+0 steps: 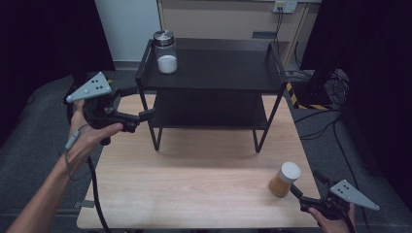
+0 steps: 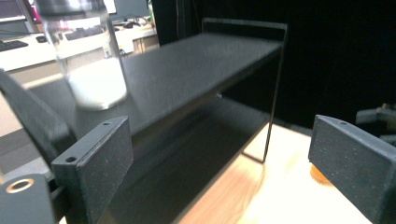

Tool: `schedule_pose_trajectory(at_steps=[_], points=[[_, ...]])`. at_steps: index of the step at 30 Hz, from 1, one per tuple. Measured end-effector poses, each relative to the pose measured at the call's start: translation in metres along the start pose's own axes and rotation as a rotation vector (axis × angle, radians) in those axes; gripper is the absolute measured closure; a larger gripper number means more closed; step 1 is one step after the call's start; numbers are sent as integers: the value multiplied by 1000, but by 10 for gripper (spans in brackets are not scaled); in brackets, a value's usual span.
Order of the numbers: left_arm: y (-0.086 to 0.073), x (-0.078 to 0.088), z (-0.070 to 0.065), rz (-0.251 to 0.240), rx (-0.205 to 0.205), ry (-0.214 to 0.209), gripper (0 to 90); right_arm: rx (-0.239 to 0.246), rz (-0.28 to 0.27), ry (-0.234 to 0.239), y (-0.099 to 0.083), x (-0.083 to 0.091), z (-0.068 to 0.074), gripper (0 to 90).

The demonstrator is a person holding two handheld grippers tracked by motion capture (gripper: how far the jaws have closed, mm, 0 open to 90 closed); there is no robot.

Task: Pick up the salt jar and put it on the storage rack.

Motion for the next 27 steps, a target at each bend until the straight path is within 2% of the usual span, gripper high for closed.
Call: schedule_pose_trajectory(at_steps=[9, 14, 18, 20, 27], points=[[-35, -1, -8, -3, -36, -14, 53, -1, 1, -5, 0, 0, 0, 18], [-58, -6, -9, 1, -37, -23, 52, -1, 1, -7, 0, 0, 0, 18], [-74, -11, -8, -10, -27, -31, 52, 0, 4, -8, 0, 0, 0, 18], [-84, -13, -7, -13, -10, -43, 52, 0, 3, -9, 0, 0, 0, 18], [-117, -24, -7, 23, 40, -21, 52, -1, 1, -14, 0, 1, 0, 18]])
Point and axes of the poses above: each handheld gripper's, and its own axes: x roughly backward along the jaws, y roughly out of its top, z roughly to its left, the point moved 8 cm from there along -x, roughly forward along the jaws, and after that the axes turned 14 degrees about z, right-handed, at the moved point
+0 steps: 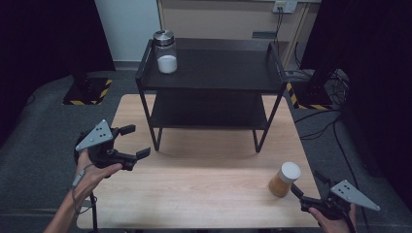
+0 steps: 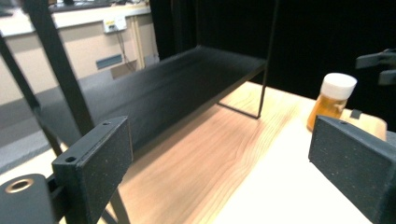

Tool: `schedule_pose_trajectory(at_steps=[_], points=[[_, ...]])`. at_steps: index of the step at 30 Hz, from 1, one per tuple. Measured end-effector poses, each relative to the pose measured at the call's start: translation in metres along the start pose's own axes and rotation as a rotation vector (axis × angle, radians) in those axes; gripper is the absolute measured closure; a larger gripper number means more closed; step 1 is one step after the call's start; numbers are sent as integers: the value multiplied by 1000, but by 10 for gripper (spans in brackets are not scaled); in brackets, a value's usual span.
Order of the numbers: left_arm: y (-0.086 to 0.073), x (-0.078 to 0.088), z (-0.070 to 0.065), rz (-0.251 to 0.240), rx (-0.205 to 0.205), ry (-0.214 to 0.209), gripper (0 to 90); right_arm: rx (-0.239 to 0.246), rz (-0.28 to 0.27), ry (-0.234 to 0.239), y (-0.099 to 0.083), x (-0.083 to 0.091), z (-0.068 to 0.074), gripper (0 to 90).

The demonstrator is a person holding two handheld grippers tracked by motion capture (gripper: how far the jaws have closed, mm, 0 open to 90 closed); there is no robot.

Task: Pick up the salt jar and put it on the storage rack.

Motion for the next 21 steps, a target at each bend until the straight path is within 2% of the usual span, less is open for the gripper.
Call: schedule_pose_trajectory(at_steps=[9, 17, 21], points=[[-40, -12, -1, 34, 55, 44, 53, 3, 2, 2, 0, -1, 0, 18], [-64, -18, -3, 53, 68, 55, 58, 3, 4, 1, 0, -1, 1, 18], [-71, -21, -5, 90, 58, 68, 57, 8, 4, 2, 0, -1, 1, 18]])
Point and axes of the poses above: each handheld gripper's, and its own axes: x roughly backward along the jaws, y roughly out of its top, z roughly to its left, the point moved 8 cm from there along -x, roughly forward along the jaws, and after that the axes turned 14 degrees about z, right-handed, at the moved point
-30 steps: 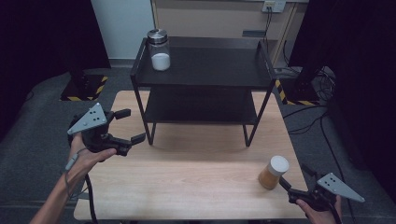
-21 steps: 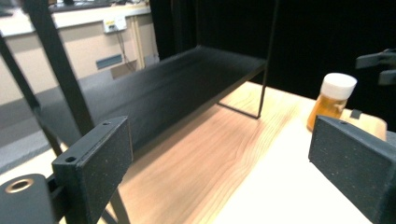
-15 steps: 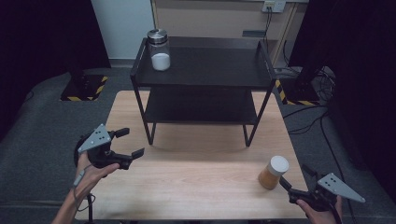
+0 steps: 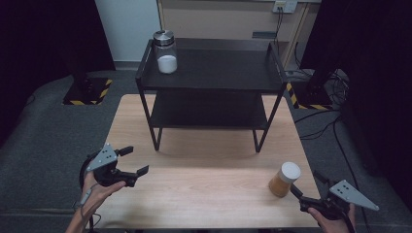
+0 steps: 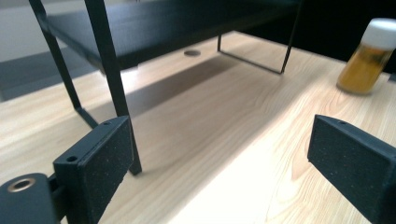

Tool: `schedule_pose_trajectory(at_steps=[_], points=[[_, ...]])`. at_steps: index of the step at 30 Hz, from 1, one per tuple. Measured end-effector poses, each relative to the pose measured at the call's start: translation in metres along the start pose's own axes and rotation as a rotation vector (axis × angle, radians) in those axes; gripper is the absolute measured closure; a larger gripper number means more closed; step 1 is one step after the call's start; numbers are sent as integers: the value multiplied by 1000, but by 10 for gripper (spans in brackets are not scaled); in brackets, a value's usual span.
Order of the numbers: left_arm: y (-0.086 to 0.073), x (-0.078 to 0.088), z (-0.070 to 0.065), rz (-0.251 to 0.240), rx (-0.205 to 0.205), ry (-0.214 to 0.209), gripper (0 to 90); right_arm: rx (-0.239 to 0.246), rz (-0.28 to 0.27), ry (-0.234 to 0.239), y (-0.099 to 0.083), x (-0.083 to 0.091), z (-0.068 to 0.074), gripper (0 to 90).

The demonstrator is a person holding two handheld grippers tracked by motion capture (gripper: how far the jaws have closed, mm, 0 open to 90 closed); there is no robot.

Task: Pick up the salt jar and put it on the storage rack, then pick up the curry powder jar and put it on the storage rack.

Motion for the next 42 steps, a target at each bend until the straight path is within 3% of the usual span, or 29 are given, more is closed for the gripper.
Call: schedule_pose_trajectory(at_steps=[11, 22, 28, 34, 42], points=[[-10, -5, -2, 42, -37, -13, 57, 2, 3, -1, 0, 0, 0, 18], [-17, 1, 4, -6, -64, -71, 57, 5, 7, -3, -1, 0, 0, 18], [-19, 2, 6, -43, -55, -93, 32, 6, 7, -6, 0, 0, 0, 18], [-25, 3, 10, -115, -3, -135, 14, 11, 8, 3, 0, -1, 0, 17], [-29, 6, 13, -140, 7, -133, 10, 43, 7, 43, 6, 0, -2, 11]])
Point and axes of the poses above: each handheld gripper's, and its own axes: x roughly backward along the jaws, y roughly out of its top, z roughly to its left, the point moved 8 cm from there along -x, roughly forward along the jaws, and after that the axes turned 14 degrees about z, right-handed, at the moved point
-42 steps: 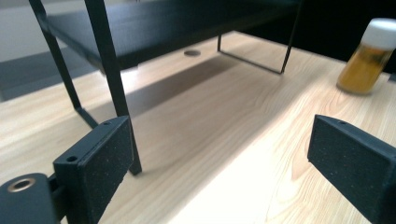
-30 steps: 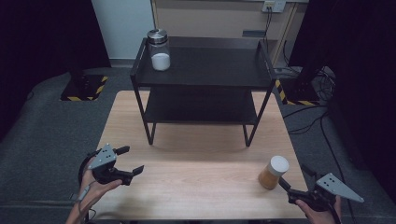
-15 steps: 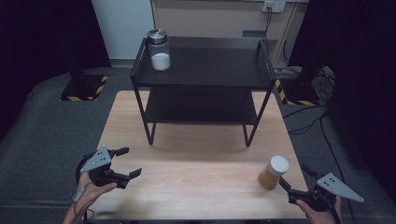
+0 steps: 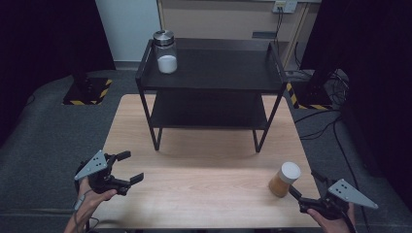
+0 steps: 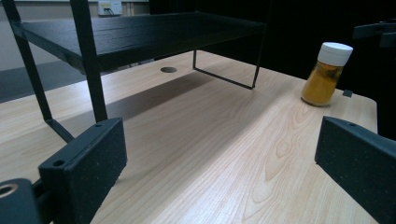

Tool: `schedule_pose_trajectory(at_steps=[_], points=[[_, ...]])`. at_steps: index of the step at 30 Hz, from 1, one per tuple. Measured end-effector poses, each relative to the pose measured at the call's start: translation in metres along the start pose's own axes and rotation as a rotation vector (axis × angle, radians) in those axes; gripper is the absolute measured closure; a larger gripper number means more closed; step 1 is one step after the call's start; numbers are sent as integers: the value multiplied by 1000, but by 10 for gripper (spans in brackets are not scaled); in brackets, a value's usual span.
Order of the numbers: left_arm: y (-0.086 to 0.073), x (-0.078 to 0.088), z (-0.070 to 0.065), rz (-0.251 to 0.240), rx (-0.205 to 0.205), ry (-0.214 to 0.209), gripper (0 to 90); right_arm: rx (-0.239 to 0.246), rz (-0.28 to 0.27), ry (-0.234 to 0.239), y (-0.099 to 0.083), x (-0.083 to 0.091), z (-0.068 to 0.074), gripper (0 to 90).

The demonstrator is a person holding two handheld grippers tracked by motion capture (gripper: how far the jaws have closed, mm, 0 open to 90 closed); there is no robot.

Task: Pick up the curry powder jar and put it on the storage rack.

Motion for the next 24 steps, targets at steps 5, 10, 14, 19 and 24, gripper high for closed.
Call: schedule_pose_trajectory(at_steps=[5, 10, 14, 19, 24], points=[[1, -1, -1, 7, -8, -7, 11, -8, -4, 40, 4, 4, -3, 10], [-1, 0, 0, 2, -2, -8, 11, 6, -5, 64, 13, 10, -7, 11], [-1, 1, 1, -1, 2, -5, 10, 25, 24, 83, 20, 17, -12, 10], [-2, 1, 0, -1, 0, -4, 10, 55, 55, 102, 28, 25, -19, 11], [-2, 1, 1, 3, 1, -5, 10, 68, 69, 130, 41, 37, -29, 12]])
Point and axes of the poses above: each handheld gripper's, and its own axes: x roughly backward along the jaws, y roughly out of its top, z roughly to its left, the point moved 8 cm from there along -x, roughly forward along the jaws, and after that the axes turned 14 degrees about z, right-handed, at the moved point
